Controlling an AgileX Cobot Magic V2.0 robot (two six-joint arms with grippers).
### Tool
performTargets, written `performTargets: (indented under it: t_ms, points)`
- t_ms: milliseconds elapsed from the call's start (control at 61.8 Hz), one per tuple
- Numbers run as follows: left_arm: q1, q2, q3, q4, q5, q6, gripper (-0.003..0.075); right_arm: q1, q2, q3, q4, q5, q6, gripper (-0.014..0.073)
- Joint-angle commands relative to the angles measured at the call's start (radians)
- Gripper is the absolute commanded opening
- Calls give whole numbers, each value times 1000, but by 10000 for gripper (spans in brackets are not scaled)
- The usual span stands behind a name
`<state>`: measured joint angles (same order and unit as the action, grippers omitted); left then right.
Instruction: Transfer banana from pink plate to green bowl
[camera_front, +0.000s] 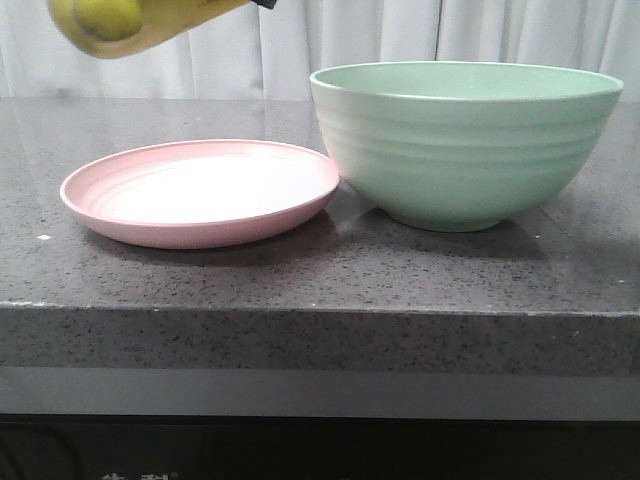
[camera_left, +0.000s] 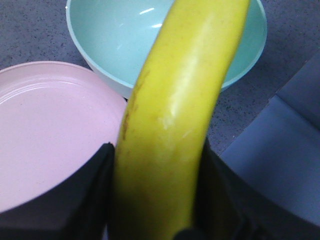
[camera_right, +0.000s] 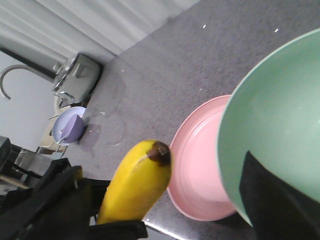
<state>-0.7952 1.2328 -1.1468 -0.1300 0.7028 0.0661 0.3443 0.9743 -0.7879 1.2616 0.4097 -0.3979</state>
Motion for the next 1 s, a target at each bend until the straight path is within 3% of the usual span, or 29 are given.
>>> performTargets:
  t_ms: [0, 291, 437, 550, 711, 792, 857, 986]
  points:
    - [-8, -31, -28, -11, -71, 0, 92, 18, 56, -53, 201, 9, -138, 610]
    - [-8, -31, -28, -11, -75, 0, 100, 18, 256, -57, 643, 269, -433, 610]
    - [-8, -31, -28, -9, -77, 0, 137, 18, 318, -66, 645, 361, -432, 587]
    - [-8, -31, -28, -5, -77, 0, 170, 18, 329, -66, 645, 368, -432, 456]
    - [-8, -31, -28, -3, -77, 0, 197, 18, 329, -66, 645, 364, -433, 179]
    - [-8, -31, -28, -1, -77, 0, 221, 18, 329, -66, 645, 360, -442, 113]
    - [-8, -31, -28, 16, -77, 0, 275, 16, 329, -66, 644, 358, -458, 113]
    - [-8, -31, -30, 74, -82, -10, 465, 4, 329, -67, 638, 342, -468, 113]
